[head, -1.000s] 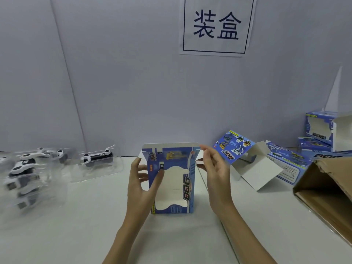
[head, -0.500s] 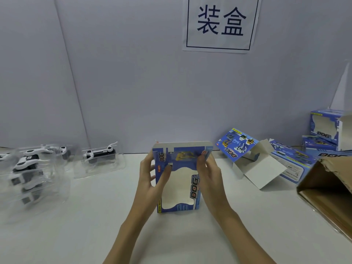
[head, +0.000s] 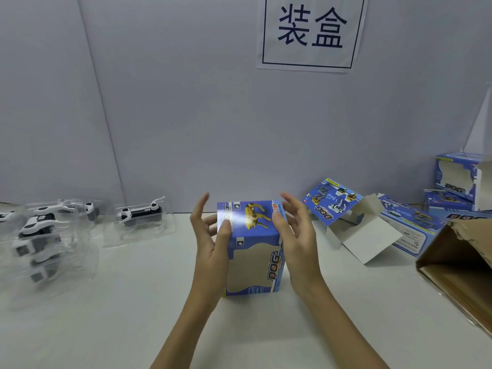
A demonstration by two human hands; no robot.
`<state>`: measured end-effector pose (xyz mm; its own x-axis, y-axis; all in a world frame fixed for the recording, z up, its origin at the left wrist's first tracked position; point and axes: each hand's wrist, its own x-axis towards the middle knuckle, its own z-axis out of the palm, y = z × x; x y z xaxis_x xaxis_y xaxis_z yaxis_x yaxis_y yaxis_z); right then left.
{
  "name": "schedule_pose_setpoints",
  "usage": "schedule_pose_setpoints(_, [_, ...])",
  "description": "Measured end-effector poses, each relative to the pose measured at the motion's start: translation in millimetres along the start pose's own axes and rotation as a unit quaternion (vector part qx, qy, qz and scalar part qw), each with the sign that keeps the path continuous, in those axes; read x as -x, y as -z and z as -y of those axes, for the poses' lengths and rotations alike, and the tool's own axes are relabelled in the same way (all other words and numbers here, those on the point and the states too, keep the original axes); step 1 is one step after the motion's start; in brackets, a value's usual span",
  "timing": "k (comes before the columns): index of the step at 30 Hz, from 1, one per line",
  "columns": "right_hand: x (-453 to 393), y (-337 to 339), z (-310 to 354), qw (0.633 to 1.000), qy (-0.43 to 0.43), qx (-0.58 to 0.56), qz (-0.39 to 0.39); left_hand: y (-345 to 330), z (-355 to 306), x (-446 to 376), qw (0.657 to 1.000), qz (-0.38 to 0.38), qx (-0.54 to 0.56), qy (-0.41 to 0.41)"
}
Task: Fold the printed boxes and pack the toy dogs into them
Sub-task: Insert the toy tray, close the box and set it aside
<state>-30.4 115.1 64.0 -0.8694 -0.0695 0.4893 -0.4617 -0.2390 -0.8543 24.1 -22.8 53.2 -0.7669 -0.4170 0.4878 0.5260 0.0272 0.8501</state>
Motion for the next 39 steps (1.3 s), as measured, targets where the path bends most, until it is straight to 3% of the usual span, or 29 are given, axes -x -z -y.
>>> schedule_pose_setpoints(10, [3.8, 2.3, -3.4, 0.999, 0.019, 0.01, 0.048, 2.6, 2.3, -1.2, 0.996, 0.016, -0.078, -0.05])
schedule_pose_setpoints(15, [2.2, -1.8, -4.1, 0.999, 0.019, -0.011, 0.032, 2.8, 12.3, 2.0, 0.998, 0.023, -0.047, -0.033])
schedule_pose_setpoints(20, [1.5, 0.2, -4.3, 1.0, -0.003, -0.028, 0.006, 5.8, 31.1, 6.1, 0.996, 0.028, -0.088, -0.009])
schedule_pose_setpoints(24, [1.4, 13.3, -7.8, 0.986, 0.053, 0.13, 0.09, 7.5, 34.6, 1.7, 0.992, -0.049, -0.114, -0.013])
schedule_pose_setpoints(26, [1.5, 14.2, -10.7, 0.973, 0.083, 0.193, 0.093, 10.7, 33.3, -0.2, 0.984, -0.097, -0.143, -0.046])
schedule_pose_setpoints(29, [3.8, 5.6, -14.5, 0.974, 0.093, 0.205, 0.015, 12.7, 31.6, 0.2, 0.955, -0.135, -0.236, -0.119])
schedule_pose_setpoints(31, [5.8, -2.8, -16.3, 0.992, 0.041, 0.112, -0.037, 11.3, 30.8, 2.2, 0.912, -0.086, -0.353, -0.191])
schedule_pose_setpoints(35, [4.7, -7.0, -20.3, 0.994, -0.099, 0.011, -0.048, 14.1, 31.6, 1.9, 0.8, 0.022, -0.527, -0.287])
schedule_pose_setpoints(39, [-2.9, -1.2, -31.6, 0.969, -0.245, 0.034, -0.027, 26.1, 32.8, -6.4, 0.757, 0.031, -0.549, -0.354])
